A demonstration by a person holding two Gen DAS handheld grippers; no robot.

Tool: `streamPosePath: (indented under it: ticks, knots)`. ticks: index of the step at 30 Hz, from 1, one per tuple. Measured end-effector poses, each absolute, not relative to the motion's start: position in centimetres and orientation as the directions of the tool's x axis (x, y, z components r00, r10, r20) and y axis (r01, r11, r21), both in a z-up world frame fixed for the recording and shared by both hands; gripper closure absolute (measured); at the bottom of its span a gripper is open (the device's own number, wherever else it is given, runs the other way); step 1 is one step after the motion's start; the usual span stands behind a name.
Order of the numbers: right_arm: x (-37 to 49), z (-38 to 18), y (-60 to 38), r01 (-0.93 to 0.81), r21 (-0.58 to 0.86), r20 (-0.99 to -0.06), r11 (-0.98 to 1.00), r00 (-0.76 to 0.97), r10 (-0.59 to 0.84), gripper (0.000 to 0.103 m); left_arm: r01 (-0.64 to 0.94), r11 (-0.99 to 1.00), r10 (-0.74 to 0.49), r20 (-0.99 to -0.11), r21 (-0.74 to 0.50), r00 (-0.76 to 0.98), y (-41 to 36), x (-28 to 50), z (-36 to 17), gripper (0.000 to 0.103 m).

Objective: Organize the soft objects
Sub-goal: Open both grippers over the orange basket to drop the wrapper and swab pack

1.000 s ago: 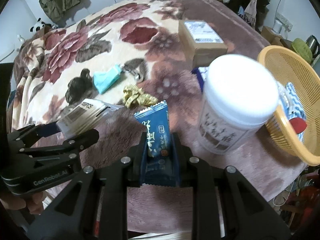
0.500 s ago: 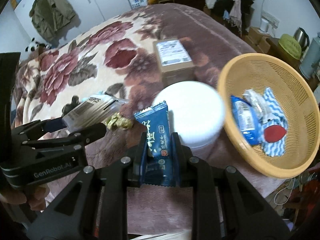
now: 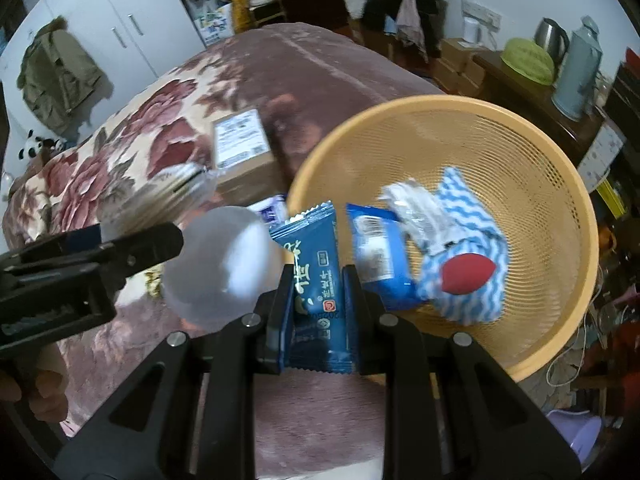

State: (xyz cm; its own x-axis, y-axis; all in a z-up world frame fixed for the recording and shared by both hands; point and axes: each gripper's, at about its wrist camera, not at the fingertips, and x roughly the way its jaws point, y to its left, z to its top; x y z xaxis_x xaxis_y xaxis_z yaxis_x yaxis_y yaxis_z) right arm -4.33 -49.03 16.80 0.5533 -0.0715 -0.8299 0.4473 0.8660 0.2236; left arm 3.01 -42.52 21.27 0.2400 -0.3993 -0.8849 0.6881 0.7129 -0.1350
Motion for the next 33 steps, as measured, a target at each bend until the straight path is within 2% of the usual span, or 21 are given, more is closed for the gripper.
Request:
streamPosePath:
  ticks: [15,18,22,24,25,26,27,29,33]
  knots:
    - [-6.7,14.3,-55.1,0.562,0.230,-0.857,0.795,0.503,-0.108,0.079,0.744,0.649,-0.406,-0.899,-0.159,0.162,-49.9,0.8,18.3,0.025]
    - [-6.9,13.9,-55.8,0.587,0.227,-0.868,0.777,0.484,-0.112,0.079,0.733,0.651,-0.419,-0.899,-0.197,0.130,-50.3,1.0,18.2,0.024]
    - [-7.1,13.7,-56.4,0.600,0.224,-0.877,0.768,0.468,-0.110,0.078,0.740,0.647,-0.450,-0.876,-0.183,0.176,-50.2,0.7,19.2,0.013]
    - [-7.2,13.8,-56.5,0.599,0.221,-0.876,0.770,0.469,-0.114,0.076,0.742,0.645,-0.465,-0.865,-0.185,0.189,-50.2,0.7,19.7,0.013]
    - [-7.3,13.9,-56.4,0.598,0.215,-0.875,0.772,0.468,-0.119,0.073,0.742,0.644,-0.471,-0.861,-0.187,0.192,-50.1,0.7,20.0,0.012]
    - [-7.3,14.0,-56.3,0.596,0.214,-0.874,0.774,0.470,-0.121,0.061,0.742,0.644,-0.472,-0.860,-0.186,0.194,-50.0,0.7,20.2,0.010]
    - [-7.3,14.0,-56.3,0.596,0.210,-0.874,0.775,0.470,-0.126,0.038,0.743,0.644,-0.472,-0.860,-0.184,0.196,-50.0,0.8,20.4,0.007]
    - [-7.3,14.3,-56.1,0.596,0.207,-0.867,0.776,0.479,-0.137,0.010,0.743,0.645,-0.473,-0.857,-0.177,0.206,-49.8,0.9,20.7,0.005]
    - [-7.5,15.0,-55.7,0.593,0.204,-0.859,0.779,0.490,-0.148,0.009,0.742,0.652,-0.467,-0.853,-0.154,0.232,-48.8,0.9,21.2,0.002]
